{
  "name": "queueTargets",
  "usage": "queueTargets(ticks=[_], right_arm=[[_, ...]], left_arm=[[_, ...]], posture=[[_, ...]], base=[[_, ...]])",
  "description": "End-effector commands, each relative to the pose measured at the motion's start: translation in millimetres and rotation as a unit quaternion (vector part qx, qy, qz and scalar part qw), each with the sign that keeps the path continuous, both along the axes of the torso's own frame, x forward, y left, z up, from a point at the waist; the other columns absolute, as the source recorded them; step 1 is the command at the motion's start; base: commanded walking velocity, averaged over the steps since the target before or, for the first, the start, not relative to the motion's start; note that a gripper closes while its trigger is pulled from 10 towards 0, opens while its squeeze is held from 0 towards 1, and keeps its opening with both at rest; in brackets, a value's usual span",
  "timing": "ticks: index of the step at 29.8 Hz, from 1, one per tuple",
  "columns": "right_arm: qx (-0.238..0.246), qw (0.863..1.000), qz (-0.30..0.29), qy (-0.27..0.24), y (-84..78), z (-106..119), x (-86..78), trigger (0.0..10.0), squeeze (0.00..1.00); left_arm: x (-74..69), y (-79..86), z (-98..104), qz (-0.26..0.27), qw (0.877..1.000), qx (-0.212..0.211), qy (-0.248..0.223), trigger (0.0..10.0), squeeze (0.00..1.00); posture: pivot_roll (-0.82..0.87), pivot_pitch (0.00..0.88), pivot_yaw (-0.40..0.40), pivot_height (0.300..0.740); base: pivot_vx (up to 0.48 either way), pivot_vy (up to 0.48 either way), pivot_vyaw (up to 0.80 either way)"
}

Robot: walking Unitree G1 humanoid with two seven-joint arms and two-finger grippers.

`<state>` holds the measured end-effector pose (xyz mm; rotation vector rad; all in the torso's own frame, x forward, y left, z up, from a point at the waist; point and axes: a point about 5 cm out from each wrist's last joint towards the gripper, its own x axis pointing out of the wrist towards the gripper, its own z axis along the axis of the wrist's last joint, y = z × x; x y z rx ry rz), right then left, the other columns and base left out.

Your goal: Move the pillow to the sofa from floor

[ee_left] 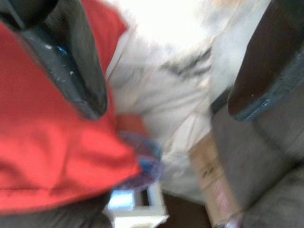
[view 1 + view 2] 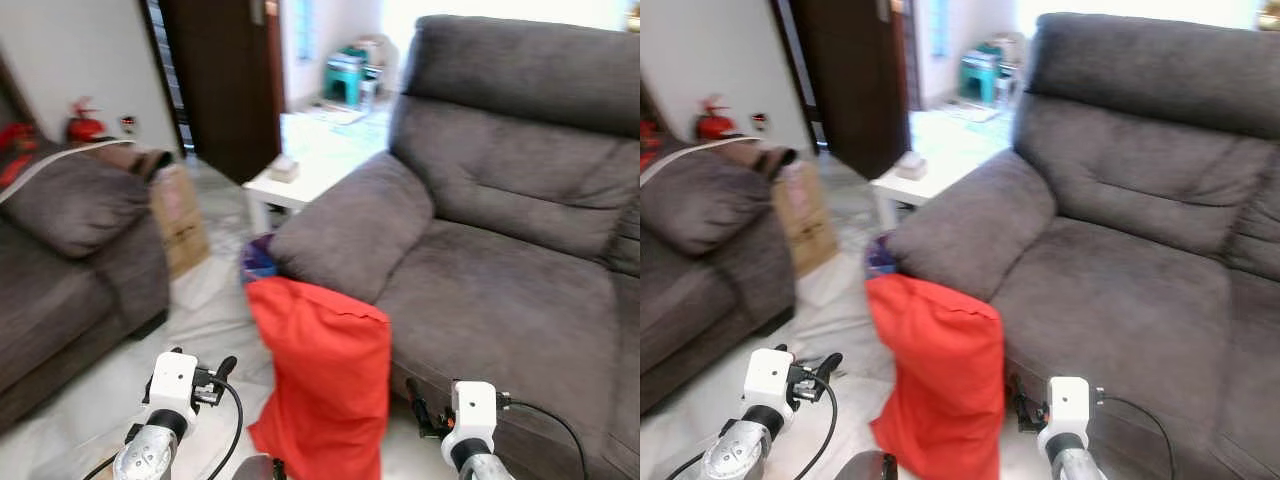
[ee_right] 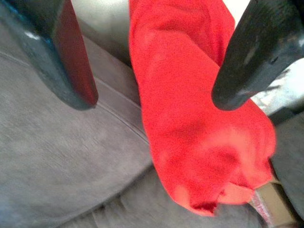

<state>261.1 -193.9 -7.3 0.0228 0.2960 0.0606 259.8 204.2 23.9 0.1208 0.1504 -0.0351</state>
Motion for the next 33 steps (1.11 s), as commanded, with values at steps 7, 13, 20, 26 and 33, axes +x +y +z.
queueTargets(ticks=[7,13,20,26,33], right_arm=[[0.012,1.0,-0.008,-0.016,2.0,3,2.0,10.0,0.0],[0.011,0.999,-0.033,-0.023,-5.1,7,5.0,10.0,0.0],[0.01,0.998,-0.041,-0.037,-6.4,12,9.4,10.0,0.0],[0.012,0.998,-0.042,-0.049,-5.2,16,13.3,10.0,0.0],[0.013,0.998,-0.043,-0.052,-5.6,17,13.4,10.0,0.0]], left_arm=[[3.9,0.3,3,-0.003,1.0,0.003,-0.002,10.0,0.0],[3.9,-0.2,3,-0.005,1.0,0.004,-0.001,10.0,0.0],[4.3,-0.8,4,-0.006,1.0,0.002,-0.002,10.0,0.0],[4.7,-1.1,5,-0.008,1.0,0.001,-0.003,10.0,0.0],[3.3,-2.0,4,-0.009,1.0,-0.001,-0.002,10.0,0.0]], posture=[[0.0,0.033,0.025,0.607],[0.0,0.031,0.025,0.607],[0.0,0.03,0.025,0.607],[0.0,0.029,0.025,0.607],[0.01,0.029,0.024,0.607]], base=[[0.0,0.0,0.64],[0.0,0.0,0.0],[0.157,0.0,0.0],[0.314,0.0,0.0],[0.355,0.0,0.0]])
